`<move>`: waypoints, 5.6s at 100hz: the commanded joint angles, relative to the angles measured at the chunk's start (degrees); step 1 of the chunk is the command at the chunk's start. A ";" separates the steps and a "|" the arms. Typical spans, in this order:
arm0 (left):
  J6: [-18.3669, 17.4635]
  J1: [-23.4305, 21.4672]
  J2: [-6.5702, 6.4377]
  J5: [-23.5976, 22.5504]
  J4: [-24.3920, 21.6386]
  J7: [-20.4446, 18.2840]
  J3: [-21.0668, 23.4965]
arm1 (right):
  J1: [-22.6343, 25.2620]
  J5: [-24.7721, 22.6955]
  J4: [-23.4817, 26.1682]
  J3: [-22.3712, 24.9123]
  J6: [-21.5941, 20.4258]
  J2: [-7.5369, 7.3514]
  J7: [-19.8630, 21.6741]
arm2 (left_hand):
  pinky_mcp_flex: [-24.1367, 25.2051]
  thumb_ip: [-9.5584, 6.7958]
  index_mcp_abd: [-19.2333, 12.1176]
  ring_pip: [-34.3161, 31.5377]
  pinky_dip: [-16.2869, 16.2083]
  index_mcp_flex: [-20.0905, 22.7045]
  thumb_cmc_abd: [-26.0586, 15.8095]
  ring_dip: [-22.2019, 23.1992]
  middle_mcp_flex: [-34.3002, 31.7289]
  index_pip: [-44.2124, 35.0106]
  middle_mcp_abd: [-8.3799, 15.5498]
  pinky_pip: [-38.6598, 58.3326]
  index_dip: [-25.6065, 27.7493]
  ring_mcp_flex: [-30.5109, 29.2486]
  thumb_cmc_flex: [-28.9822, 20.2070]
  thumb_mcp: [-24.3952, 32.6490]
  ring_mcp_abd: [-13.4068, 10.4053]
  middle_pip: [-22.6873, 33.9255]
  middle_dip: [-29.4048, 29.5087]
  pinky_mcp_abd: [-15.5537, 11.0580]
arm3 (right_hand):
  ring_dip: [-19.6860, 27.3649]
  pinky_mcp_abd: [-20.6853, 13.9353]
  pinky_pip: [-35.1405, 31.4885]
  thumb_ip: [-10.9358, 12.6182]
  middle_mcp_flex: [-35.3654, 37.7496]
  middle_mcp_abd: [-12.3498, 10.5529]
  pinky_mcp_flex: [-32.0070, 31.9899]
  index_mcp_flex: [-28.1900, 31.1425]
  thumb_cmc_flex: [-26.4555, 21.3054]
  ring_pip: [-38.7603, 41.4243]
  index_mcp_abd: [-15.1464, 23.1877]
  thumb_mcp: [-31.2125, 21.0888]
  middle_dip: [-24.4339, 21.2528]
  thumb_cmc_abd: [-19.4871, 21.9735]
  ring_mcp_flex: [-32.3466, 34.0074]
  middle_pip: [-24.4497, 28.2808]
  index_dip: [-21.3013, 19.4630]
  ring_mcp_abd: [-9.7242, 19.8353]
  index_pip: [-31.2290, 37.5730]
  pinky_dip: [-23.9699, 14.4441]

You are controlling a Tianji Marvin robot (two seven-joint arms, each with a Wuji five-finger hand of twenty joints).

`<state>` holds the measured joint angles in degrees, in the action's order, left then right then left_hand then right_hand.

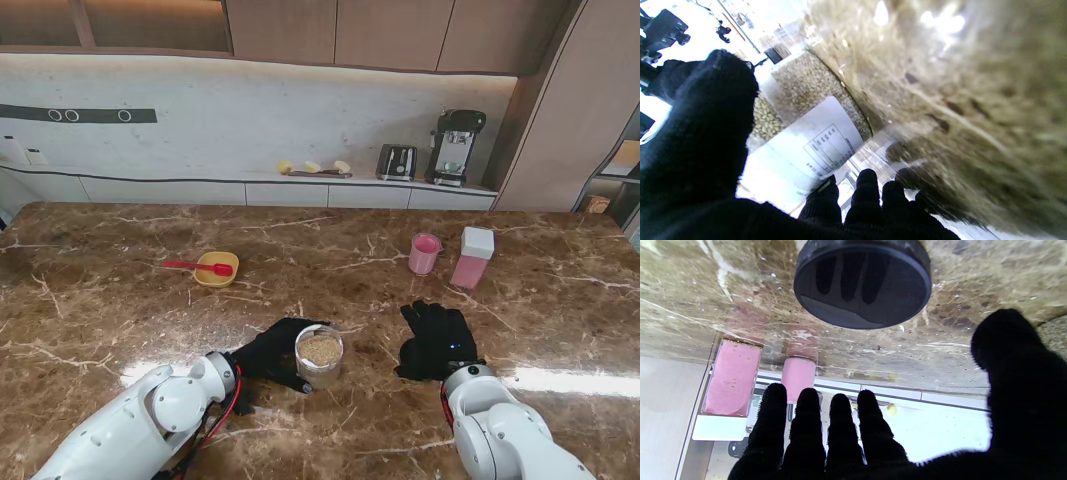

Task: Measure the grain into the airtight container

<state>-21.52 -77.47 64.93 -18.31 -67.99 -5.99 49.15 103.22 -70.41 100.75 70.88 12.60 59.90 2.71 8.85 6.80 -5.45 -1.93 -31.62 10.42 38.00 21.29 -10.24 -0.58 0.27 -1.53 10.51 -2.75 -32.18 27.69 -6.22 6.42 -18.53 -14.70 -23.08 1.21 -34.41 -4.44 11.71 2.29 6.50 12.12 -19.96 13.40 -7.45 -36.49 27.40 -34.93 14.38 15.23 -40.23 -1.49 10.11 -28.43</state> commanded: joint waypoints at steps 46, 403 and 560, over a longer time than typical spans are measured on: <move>0.44 -7.98 -3.82 -8.66 -8.83 -3.33 12.40 | 0.89 1.24 0.54 2.08 -4.14 0.48 -4.54 | -3.94 0.76 -2.56 -3.19 -3.77 -0.21 1.40 1.63 1.47 -4.80 0.95 10.11 3.81 -2.27 1.60 1.61 10.12 -0.60 0.53 22.93 | 2.73 0.42 3.18 1.73 1.32 0.09 0.48 0.20 1.48 -1.96 -0.23 -0.48 -2.33 0.64 1.55 -2.50 -0.91 0.37 -0.47 -0.44; 17.23 22.43 -9.07 -37.26 -1.99 -29.15 6.91 | -8.21 19.42 -7.05 -0.76 -14.05 4.07 -20.33 | -7.40 -2.25 -2.93 -13.30 -6.02 18.92 -21.74 16.18 -12.18 -16.87 0.57 41.82 4.59 -15.28 -10.31 -1.65 11.32 13.46 -13.34 23.31 | 7.85 -0.93 -3.07 1.86 15.62 -0.10 8.51 12.65 3.83 -4.53 4.20 -4.84 -8.93 4.77 15.06 -6.48 5.17 1.07 3.28 12.84; 20.90 31.69 -8.16 -32.44 8.22 -23.46 -9.18 | -6.98 19.72 -4.74 0.38 -13.24 3.89 -18.05 | -6.49 -1.87 10.02 -15.97 -5.98 15.43 -22.29 18.33 -7.84 -11.41 -2.32 43.19 -0.55 -13.25 -8.07 1.18 12.26 15.31 -14.53 23.07 | 7.23 -0.27 -3.76 1.83 14.98 0.20 8.89 12.19 3.97 -4.03 4.07 -5.28 -8.67 5.05 15.08 -6.21 4.98 0.68 3.32 11.94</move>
<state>-0.83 -46.29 56.58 -50.82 -60.24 -29.44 40.30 95.81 -50.95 95.93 71.25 -1.06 63.75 -16.18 1.27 5.69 2.95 -15.41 -36.87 25.00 17.85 38.50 -19.30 -11.72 -0.79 40.20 10.44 -17.58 -41.95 27.26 4.43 20.43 -31.88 7.93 -15.00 0.71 -37.07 -4.10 27.94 2.41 15.39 23.94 -17.84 9.15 -3.79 -40.36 18.92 -30.87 29.01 9.39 -35.30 -0.31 13.06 -16.17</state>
